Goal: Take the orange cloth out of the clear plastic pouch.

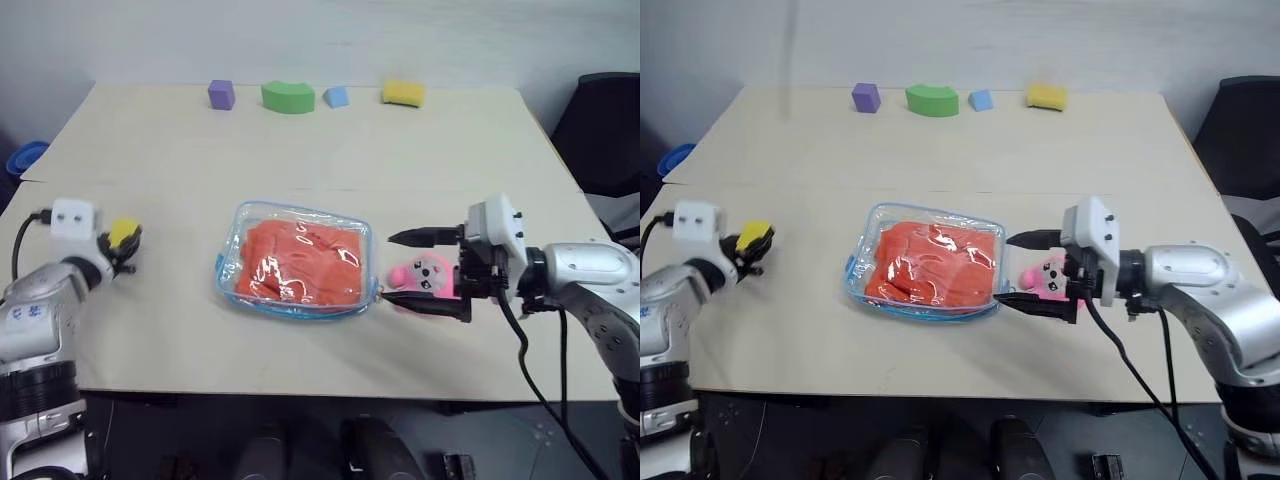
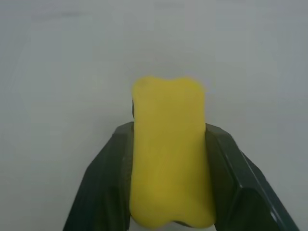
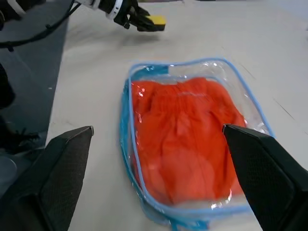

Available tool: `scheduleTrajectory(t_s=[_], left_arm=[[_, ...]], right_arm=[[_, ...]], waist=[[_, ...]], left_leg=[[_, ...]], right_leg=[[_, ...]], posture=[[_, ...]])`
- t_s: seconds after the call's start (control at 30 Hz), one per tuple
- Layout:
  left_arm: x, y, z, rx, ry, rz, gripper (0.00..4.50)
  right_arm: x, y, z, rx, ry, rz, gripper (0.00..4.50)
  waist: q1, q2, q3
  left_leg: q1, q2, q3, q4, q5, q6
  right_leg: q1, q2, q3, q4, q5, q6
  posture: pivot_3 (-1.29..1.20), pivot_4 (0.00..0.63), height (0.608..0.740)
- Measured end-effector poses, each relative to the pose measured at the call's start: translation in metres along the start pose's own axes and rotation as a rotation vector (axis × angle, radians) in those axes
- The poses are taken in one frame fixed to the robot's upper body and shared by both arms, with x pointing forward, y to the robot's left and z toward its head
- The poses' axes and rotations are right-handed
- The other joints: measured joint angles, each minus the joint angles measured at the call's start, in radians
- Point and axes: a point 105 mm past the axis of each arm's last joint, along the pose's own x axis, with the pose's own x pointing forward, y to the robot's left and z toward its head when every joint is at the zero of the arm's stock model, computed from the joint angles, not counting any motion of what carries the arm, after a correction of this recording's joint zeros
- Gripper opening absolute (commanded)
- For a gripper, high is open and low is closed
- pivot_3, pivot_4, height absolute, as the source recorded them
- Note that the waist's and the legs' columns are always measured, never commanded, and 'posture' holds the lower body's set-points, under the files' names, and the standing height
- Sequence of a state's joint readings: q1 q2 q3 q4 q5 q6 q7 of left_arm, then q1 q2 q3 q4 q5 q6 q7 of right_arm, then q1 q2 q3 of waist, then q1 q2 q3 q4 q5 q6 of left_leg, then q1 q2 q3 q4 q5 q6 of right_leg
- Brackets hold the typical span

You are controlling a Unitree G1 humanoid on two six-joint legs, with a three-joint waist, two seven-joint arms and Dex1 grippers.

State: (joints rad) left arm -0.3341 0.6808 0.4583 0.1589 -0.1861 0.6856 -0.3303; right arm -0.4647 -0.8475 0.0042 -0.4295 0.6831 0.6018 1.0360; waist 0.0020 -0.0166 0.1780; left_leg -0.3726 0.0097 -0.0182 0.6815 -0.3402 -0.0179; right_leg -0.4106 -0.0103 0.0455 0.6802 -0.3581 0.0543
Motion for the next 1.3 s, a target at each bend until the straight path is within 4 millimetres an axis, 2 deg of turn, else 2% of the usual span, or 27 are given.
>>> scheduleTrajectory(t_s=[0.07, 0.2, 0.27, 0.37, 0.43, 0.57, 0.67, 0.73, 0.8, 0.87, 0.93, 1.0, 1.1, 1.3], left_arm=[[-0.002, 0.007, -0.008, -0.001, -0.001, 0.017, 2.81], [-0.007, 0.013, -0.007, 0.011, -0.038, 0.033, 4.06], [-0.01, 0.016, -0.012, 0.008, -0.031, 0.041, 4.5], [-0.015, 0.019, -0.017, -0.02, -0.02, 0.039, 4.5], [-0.022, 0.02, -0.012, -0.04, -0.032, 0.01, 4.5], [-0.045, 0.019, 0.026, 0.03, -0.12, -0.122, 4.5], [-0.066, -0.003, 0.057, 0.106, -0.187, -0.323, 4.5], [-0.084, -0.03, 0.078, 0.201, -0.236, -0.504, 4.5], [-0.093, -0.057, 0.084, 0.335, -0.224, -0.647, 4.5], [-0.093, -0.088, 0.076, 0.497, -0.18, -0.791, 4.5], [-0.091, -0.116, 0.06, 0.63, -0.138, -0.926, 4.5], [-0.085, -0.134, 0.045, 0.77, -0.113, -1.023, 4.5], [-0.073, -0.141, 0.036, 0.943, -0.106, -1.069, 4.5], [-0.042, -0.141, 0.023, 1.19, -0.112, -1.087, 4.5]], right_arm=[[0.004, -0.003, -0.001, -0.012, 0.008, 0.019, 4.5], [0.003, -0.009, -0.003, -0.019, 0.014, 0.017, 4.5], [0.002, -0.01, -0.005, -0.016, 0.022, 0.017, 4.5], [0.001, -0.008, -0.008, -0.01, 0.029, 0.02, 4.5], [0.0, -0.007, -0.012, 0.006, 0.035, 0.018, 4.5], [-0.006, -0.007, -0.016, 0.018, 0.048, -0.008, 4.5], [-0.013, -0.005, -0.019, 0.023, 0.065, -0.033, 4.5], [-0.016, -0.003, -0.021, 0.025, 0.07, -0.043, 4.5], [-0.019, -0.002, -0.023, 0.029, 0.081, -0.053, 4.5], [-0.022, -0.001, -0.025, 0.037, 0.09, -0.066, 4.5], [-0.022, 0.0, -0.025, 0.035, 0.092, -0.072, 4.5], [-0.024, -0.001, -0.025, 0.033, 0.095, -0.09, 4.5], [-0.026, 0.0, -0.026, 0.038, 0.101, -0.105, 4.5], [-0.033, 0.004, -0.027, 0.038, 0.119, -0.148, 4.5]], waist=[[0.006, -0.001, 0.0], [0.01, -0.001, -0.001], [0.006, -0.001, -0.001], [-0.003, -0.001, -0.001], [-0.006, -0.002, 0.0], [-0.008, -0.002, 0.0], [-0.008, -0.002, 0.0], [-0.005, -0.002, 0.0], [-0.005, -0.001, 0.0], [-0.005, 0.001, 0.001], [-0.007, 0.001, 0.001], [-0.012, 0.001, 0.001], [-0.023, 0.001, 0.001], [-0.029, 0.001, 0.001]], left_leg=[[-0.001, 0.0, -0.001, 0.0, 0.0, 0.0], [-0.002, 0.0, -0.001, 0.0, 0.0, -0.001], [-0.002, 0.0, 0.0, -0.001, 0.0, -0.001], [-0.002, 0.0, -0.001, -0.001, -0.001, 0.001], [-0.002, 0.0, -0.001, -0.001, -0.001, 0.001], [-0.002, 0.001, -0.001, -0.002, -0.001, 0.001], [-0.002, 0.001, -0.001, -0.002, -0.001, 0.0], [-0.001, 0.0, -0.001, -0.002, -0.001, 0.0], [0.0, 0.0, -0.001, -0.002, -0.001, 0.001], [0.001, 0.0, -0.001, -0.004, -0.001, 0.001], [0.001, 0.0, 0.0, -0.005, -0.001, 0.001], [0.001, 0.0, 0.0, -0.006, -0.001, 0.0], [0.001, 0.0, 0.001, -0.007, -0.001, 0.001], [0.001, 0.0, 0.002, -0.007, -0.001, 0.001]], right_leg=[[0.0, -0.001, -0.001, -0.001, 0.0, 0.0], [0.0, -0.001, -0.001, -0.002, 0.0, 0.0], [-0.001, -0.001, -0.001, -0.002, 0.0, 0.0], [-0.001, -0.001, -0.001, -0.002, 0.0, 0.0], [-0.001, 0.0, -0.001, -0.001, 0.0, 0.0], [-0.001, 0.0, -0.001, -0.002, 0.0, 0.0], [-0.001, -0.001, -0.001, -0.002, 0.0, 0.0], [0.0, -0.001, -0.001, -0.003, 0.0, 0.0], [0.001, -0.001, -0.001, -0.004, 0.0, 0.0], [0.003, -0.001, -0.001, -0.005, 0.0, 0.0], [0.002, 0.0, -0.001, -0.004, 0.0, 0.0], [0.001, 0.001, 0.0, -0.004, 0.0, 0.0], [0.0, 0.002, 0.0, -0.004, 0.0, 0.0], [0.0, 0.002, 0.001, -0.003, 0.0, 0.0]], posture=[[0.0, 0.15, 0.74], [0.0, 0.15, 0.74], [0.0, 0.15, 0.74], [0.0, 0.15, 0.74], [0.0, 0.15, 0.74], [0.0, 0.15, 0.74], [0.0, 0.15, 0.74], [0.0, 0.15, 0.74], [0.0, 0.15, 0.74], [0.0, 0.15, 0.74], [0.0, 0.15, 0.74], [0.0, 0.15, 0.74], [0.0, 0.15, 0.74], [0.0, 0.15, 0.74]])
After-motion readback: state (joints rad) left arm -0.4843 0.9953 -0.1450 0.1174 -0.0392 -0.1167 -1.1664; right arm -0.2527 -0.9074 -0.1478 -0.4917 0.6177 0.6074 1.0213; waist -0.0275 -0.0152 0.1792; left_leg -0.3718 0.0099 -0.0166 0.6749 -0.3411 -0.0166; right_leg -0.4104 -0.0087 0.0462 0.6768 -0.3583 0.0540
